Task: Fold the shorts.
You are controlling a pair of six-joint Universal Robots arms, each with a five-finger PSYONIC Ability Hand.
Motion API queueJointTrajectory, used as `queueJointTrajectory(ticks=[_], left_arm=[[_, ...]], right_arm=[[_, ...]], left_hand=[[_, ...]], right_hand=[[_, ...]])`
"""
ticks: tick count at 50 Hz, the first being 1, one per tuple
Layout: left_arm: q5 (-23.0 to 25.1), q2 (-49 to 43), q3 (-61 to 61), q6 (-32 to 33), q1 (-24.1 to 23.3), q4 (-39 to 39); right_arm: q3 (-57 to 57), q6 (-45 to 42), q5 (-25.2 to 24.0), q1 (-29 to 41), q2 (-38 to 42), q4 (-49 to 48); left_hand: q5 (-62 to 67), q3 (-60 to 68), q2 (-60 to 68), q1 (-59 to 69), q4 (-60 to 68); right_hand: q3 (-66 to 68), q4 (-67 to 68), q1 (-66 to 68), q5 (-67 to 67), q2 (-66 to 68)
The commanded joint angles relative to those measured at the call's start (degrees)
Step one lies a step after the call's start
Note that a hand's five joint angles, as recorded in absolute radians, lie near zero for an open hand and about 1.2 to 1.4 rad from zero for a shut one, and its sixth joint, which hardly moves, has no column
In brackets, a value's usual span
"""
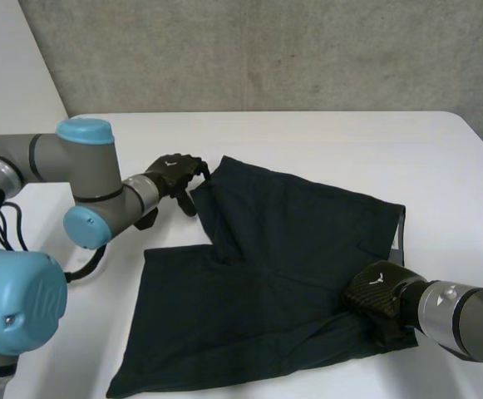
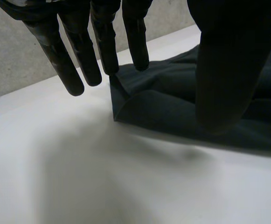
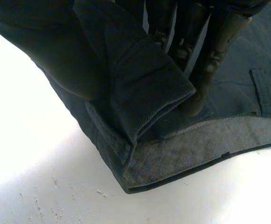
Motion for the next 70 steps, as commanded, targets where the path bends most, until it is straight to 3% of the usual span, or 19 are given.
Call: queueJointTrajectory(ticks=[1, 11, 23, 27, 28, 29, 35, 40, 52, 54, 55, 57, 70], left_arm=[[-1.24, -2.37, 2.49, 0.27, -0.16, -0.23], [-1.42, -3.07, 2.94, 2.38, -0.25, -0.85], [-2.3, -4.13, 4.08, 5.11, -0.87, -1.03], [-2.47, -4.22, 4.34, 5.2, -1.04, -1.47], [-2.56, -4.13, 4.34, 5.2, -1.04, -1.73], [-2.73, -4.04, 4.26, 5.2, -1.13, -1.73], [-7.04, -2.29, 2.76, 5.28, -1.13, -1.82], [-10.55, 3.59, -5.2, 7.56, -0.34, -2.7], [-10.38, 13.45, -25.09, 12.66, 4.85, 4.68], [-10.3, 13.71, -25.89, 12.67, 4.76, 4.86], [-10.21, 14.06, -26.15, 12.58, 4.76, 4.86], [-10.21, 14.59, -26.15, 12.4, 4.58, 4.77], [-6.34, 16.0, -24.84, 10.56, 4.32, 4.07]], right_arm=[[0.13, -0.07, 0.0, 0.05, 0.0, -0.26], [0.13, -0.07, 0.09, 0.05, -0.09, -0.34], [0.92, -0.07, 0.09, 0.05, -0.88, -0.34], [1.01, -0.07, 0.0, -0.04, -1.23, -0.34], [1.01, -0.07, 0.09, -0.04, -1.23, -0.43], [0.92, -0.07, 0.09, -0.04, -1.23, -0.43], [0.92, -0.07, 0.09, -0.04, -1.14, -0.96], [1.01, -0.07, 0.09, -0.13, -1.14, -1.05], [1.01, -0.07, 0.0, -0.65, -1.14, -0.96], [1.1, -0.07, 0.0, -0.65, -1.14, -0.96], [1.1, -0.07, 0.0, -0.65, -1.14, -0.96], [1.19, -0.07, 0.0, -0.57, -1.14, -1.05], [1.54, -0.07, 0.0, -0.57, -1.23, -1.05]], left_hand=[[11.45, 11.76, 11.75, 11.77, 11.54], [18.85, 19.17, 19.15, 19.18, 18.94], [12.46, 12.77, 12.76, 12.78, 12.55], [35.61, 35.92, 35.91, 35.93, 35.7], [49.83, 50.15, 50.13, 50.15, 49.92], [51.78, 52.1, 52.08, 52.11, 51.87], [51.8, 52.12, 52.1, 52.13, 51.89], [51.8, 52.12, 52.1, 52.13, 51.89], [51.8, 52.12, 52.1, 52.13, 51.89], [43.98, 44.29, 44.28, 44.3, 44.07], [28.6, 28.91, 28.9, 28.92, 28.69], [18.73, 19.04, 19.03, 19.05, 18.81], [17.68, 17.99, 17.98, 18.0, 17.77]], right_hand=[[12.07, 11.66, 24.19, 14.2, 13.24], [12.07, 11.66, 24.19, 14.2, 13.24], [12.07, 11.66, 24.19, 14.2, 13.24], [12.07, 11.66, 24.19, 14.2, 13.24], [12.07, 11.66, 24.19, 14.2, 13.24], [12.07, 11.66, 24.19, 14.2, 13.24], [12.07, 11.66, 24.19, 14.2, 13.24], [12.07, 11.66, 24.19, 14.2, 13.24], [12.07, 11.66, 24.19, 14.2, 13.24], [12.07, 11.66, 24.19, 14.2, 13.24], [12.07, 11.66, 24.19, 14.2, 13.24], [12.07, 11.66, 24.19, 14.2, 13.24], [12.07, 11.66, 24.19, 14.2, 13.24]])
